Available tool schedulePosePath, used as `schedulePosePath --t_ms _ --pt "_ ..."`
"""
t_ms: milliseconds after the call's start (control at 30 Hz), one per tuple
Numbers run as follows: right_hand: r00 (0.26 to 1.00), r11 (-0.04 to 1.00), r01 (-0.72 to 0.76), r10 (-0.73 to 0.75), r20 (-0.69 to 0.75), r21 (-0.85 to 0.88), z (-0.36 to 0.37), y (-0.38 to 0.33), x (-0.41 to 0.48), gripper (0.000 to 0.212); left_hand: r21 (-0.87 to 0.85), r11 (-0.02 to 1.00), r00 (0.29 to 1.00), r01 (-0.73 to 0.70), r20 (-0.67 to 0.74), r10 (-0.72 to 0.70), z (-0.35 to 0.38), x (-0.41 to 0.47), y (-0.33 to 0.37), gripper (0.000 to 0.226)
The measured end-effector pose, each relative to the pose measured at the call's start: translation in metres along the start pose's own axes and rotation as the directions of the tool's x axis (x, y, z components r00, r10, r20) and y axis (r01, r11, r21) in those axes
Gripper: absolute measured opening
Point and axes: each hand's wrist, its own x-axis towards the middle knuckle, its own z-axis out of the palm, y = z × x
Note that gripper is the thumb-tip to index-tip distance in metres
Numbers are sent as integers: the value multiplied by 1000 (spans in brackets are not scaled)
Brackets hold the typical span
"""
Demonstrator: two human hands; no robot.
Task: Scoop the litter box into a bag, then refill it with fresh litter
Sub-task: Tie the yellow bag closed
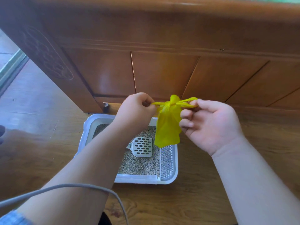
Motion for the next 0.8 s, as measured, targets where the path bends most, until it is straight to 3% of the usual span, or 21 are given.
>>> schedulePosePath --t_ms 67,100,167,233,267,333,400,467,567,667,800 --pt "999 994 25 -29 32 103 -2 -2 -1 8 -260 952 986 161 79 -145 -1 2 -3 6" --pt "999 993 29 -33 30 114 -3 -2 -1 10 -429 869 966 246 176 -187 -3 2 -2 6" --pt "1000 995 -3 3 9 102 -4 -5 0 15 -720 569 911 397 383 -151 -8 4 0 9" --pt "998 998 -57 56 -29 -15 -2 -8 0 26 -816 275 855 509 516 -52 -14 4 1 16" --pt "998 986 -51 43 -51 -161 -2 -8 0 30 -809 206 829 550 558 -21 -16 4 2 18" --pt "996 859 42 -76 -47 -510 -1 -6 -2 34 -782 202 803 590 594 -44 -16 4 3 18" --pt "991 768 123 -125 41 -628 2 -4 -6 31 -775 304 831 553 537 -144 -17 4 5 17" --pt "987 847 128 -58 150 -515 3 -6 -10 27 -785 381 870 489 470 -148 -21 3 11 17" --pt "973 963 62 0 231 -263 3 -16 -14 26 -831 402 910 385 414 -17 -32 1 17 21" --pt "994 952 -70 93 64 -300 -4 -22 -12 35 -861 378 941 339 314 -128 -42 6 4 18" --pt "953 745 -236 51 -299 -624 -20 -13 -5 32 -745 445 840 496 282 -464 -30 16 -26 20"
